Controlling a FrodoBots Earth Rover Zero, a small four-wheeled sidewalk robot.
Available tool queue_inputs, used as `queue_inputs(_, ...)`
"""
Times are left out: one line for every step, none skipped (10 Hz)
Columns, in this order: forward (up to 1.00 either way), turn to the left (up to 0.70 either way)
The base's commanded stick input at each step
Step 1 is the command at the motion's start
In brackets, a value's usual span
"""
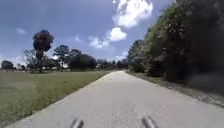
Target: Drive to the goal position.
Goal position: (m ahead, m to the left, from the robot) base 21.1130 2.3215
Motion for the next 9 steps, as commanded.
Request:
queue_inputs(0.5,0.0)
queue_inputs(0.5,0.0)
queue_inputs(0.5,0.0)
queue_inputs(0.5,0.0)
queue_inputs(0.5,0.0)
queue_inputs(0.5,-0.2)
queue_inputs(0.5,-0.49)
queue_inputs(0.5,-0.5)
queue_inputs(0.5,-0.5)
